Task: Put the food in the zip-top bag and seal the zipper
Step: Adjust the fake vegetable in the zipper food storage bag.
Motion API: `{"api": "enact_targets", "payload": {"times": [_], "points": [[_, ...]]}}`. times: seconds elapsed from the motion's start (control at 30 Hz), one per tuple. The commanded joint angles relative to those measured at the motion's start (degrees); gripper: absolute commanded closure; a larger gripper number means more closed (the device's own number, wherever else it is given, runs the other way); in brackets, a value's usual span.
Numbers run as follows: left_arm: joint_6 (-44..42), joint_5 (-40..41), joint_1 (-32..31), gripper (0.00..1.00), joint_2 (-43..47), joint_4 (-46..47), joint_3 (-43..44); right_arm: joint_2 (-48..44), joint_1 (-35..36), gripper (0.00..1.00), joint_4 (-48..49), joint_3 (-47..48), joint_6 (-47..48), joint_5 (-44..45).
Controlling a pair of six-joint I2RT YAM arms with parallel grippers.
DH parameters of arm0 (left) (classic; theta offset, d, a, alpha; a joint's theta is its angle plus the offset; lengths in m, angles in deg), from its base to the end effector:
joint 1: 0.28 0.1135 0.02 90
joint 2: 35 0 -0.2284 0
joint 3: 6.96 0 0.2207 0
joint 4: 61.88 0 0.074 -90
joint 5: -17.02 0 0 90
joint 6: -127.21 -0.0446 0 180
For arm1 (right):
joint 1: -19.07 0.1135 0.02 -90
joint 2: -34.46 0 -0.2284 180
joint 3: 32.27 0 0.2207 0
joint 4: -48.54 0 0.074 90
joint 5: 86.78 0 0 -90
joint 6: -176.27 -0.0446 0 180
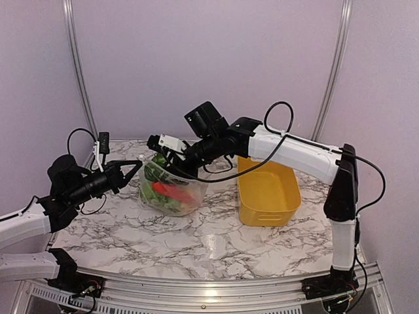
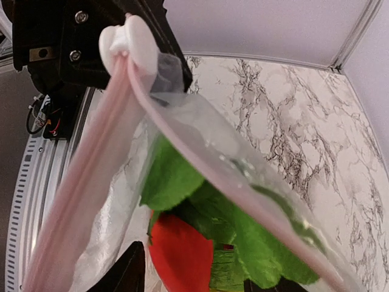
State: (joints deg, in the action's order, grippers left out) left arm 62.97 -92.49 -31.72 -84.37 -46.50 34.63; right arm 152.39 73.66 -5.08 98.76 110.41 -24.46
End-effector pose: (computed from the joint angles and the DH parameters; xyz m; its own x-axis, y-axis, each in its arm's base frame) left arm 0.1671 -0.1196 0.2723 -0.2348 -0.3366 -0.9119 0.7462 0.5388 -0.3910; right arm 0.2312 0.3610 0.2916 0.0353 -0.5754 -0.8171 -0.9993 -0.0110 -0.0355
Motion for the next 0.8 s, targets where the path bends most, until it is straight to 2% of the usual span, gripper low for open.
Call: {"api": "enact_targets", "payload": {"times": [0.0, 0.1, 0.2, 0.33, 0.4, 0.47, 0.57, 0.7, 0.73, 0.77], "points": [[2.62, -3.85, 0.24, 1.0, -2.56, 5.68, 2.19, 0.2, 3.47, 0.62, -0.91, 1.15, 0.53, 11.75], [2.89, -3.32, 0.24, 1.0, -2.71, 7.13, 1.91, -0.33, 5.05, 1.0, -3.02, 1.98, 8.22, 12.51], [2.69, -2.21, 0.24, 1.0, -2.43, 7.13, 1.7, -1.58, 5.09, 1.0, -4.01, 0.89, 10.37, 11.59], [2.07, -0.76, 0.3, 1.0, -1.61, 5.92, 1.86, -2.53, 5.17, 1.0, -10.66, 2.74, 14.86, 9.93], [1.86, -0.08, 0.32, 1.0, -1.09, 5.62, 1.85, -3.52, 5.15, 1.0, -12.89, 2.34, 16.52, 11.83], [1.69, 0.28, 0.28, 1.0, -1.0, 5.37, 1.91, -5.49, 5.09, 1.0, -12.87, 0.53, 17.64, 15.26], [1.66, 0.36, 0.31, 1.0, -1.62, 5.25, 1.88, -8.93, 4.28, 1.0, -11.31, -1.67, 18.6, 15.16], [1.73, -0.58, 0.28, 1.0, -3.56, 5.31, 2.66, -8.94, 3.09, 1.0, -13.25, 4.49, 17.09, 10.34], [1.75, -0.81, 0.3, 1.0, -3.89, 5.44, 2.87, -8.87, 2.83, 0.96, -13.6, 5.75, 16.67, 8.63], [1.79, -0.98, 0.25, 1.0, -4.2, 5.37, 3.21, -8.81, 2.73, 0.89, -13.73, 6.68, 16.24, 7.1]]}}
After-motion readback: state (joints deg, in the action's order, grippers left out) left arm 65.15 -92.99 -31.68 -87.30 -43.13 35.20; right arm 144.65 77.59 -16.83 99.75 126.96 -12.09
